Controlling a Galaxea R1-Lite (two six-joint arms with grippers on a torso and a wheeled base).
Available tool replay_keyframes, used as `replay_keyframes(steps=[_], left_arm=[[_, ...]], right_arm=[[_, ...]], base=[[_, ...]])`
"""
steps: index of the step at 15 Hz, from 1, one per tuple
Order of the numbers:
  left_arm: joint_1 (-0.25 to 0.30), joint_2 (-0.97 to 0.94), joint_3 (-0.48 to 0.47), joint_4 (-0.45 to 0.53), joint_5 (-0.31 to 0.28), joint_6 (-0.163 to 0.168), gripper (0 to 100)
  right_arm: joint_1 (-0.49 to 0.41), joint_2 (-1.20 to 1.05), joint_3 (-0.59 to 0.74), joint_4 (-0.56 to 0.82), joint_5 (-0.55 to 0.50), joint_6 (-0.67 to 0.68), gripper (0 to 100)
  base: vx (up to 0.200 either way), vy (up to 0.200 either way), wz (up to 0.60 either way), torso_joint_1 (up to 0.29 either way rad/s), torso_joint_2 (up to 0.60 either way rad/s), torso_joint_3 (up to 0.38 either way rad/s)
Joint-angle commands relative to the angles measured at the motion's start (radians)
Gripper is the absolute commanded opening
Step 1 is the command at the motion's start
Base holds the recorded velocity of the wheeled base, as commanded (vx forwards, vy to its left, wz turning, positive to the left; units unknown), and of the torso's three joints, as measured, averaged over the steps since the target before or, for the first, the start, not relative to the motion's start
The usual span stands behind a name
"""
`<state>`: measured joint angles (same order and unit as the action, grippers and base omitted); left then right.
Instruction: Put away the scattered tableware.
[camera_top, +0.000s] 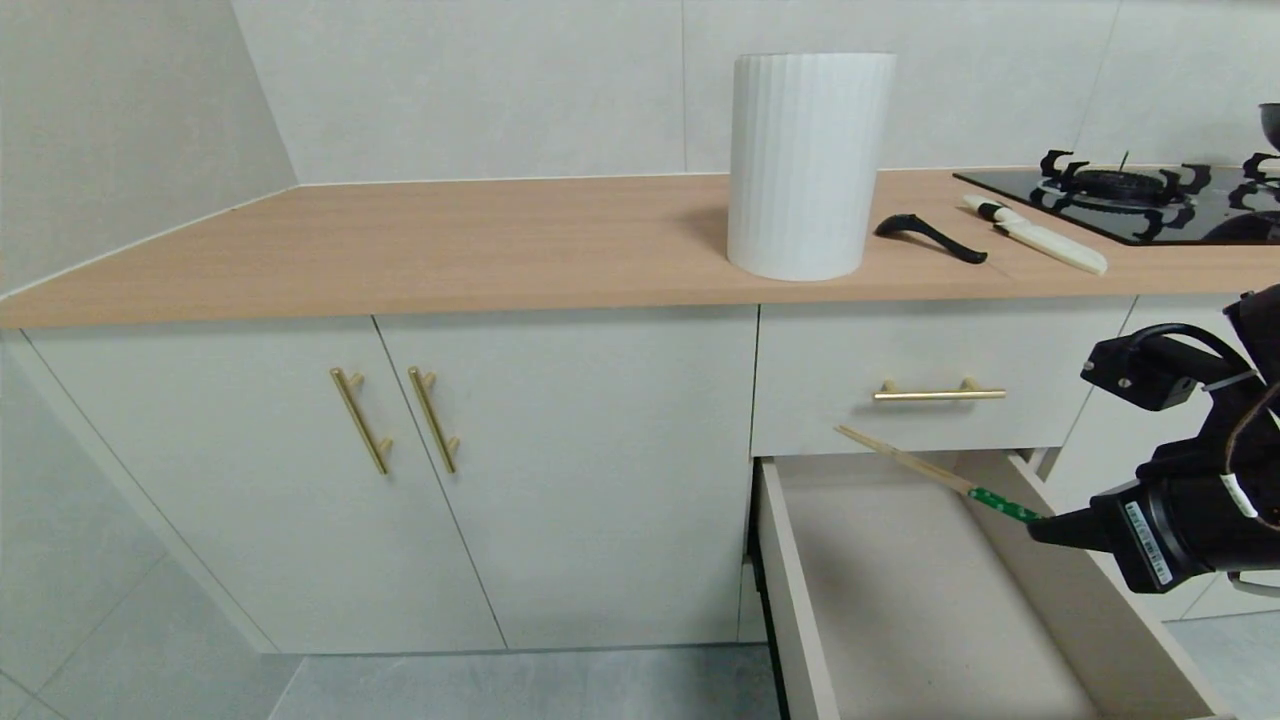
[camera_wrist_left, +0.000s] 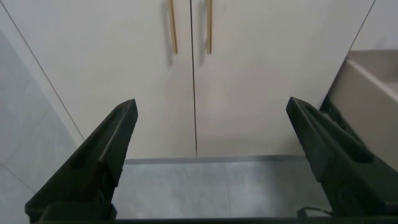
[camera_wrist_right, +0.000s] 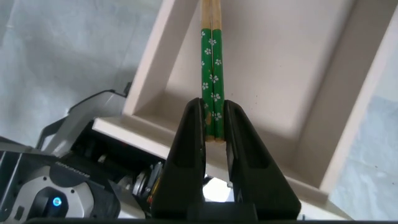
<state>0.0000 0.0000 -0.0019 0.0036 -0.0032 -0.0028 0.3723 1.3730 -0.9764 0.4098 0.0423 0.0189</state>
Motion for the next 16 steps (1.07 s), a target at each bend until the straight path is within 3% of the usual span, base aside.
replay_keyframes(steps=[1,8,12,16], left_arm=[[-0.002,0.000,-0.001,-0.001,0.000,0.000,100],[0.000,0.000,-0.001,-0.001,0.000,0.000,100],[0.000,0.000,0.000,-0.001,0.000,0.000,100],[0.000,0.000,0.000,-0.001,0.000,0.000,100]], right_arm=[[0.000,0.003,0.001,0.000,0.001,-0.001,0],[0.000,0.058,0.001,-0.003,0.001,0.003,0],[0.000,0.224,-0.012,-0.006,-0.004,0.006,0],[0.017,0.466,-0.042,-0.164,-0.050,0.134,0]], base=[[0.000,0.000,0.00,-0.105,0.44,0.330],[0.000,0.000,0.00,-0.015,0.08,0.058],[0.000,0.000,0.00,0.000,0.00,0.000],[0.000,0.000,0.00,0.000,0.00,0.000]])
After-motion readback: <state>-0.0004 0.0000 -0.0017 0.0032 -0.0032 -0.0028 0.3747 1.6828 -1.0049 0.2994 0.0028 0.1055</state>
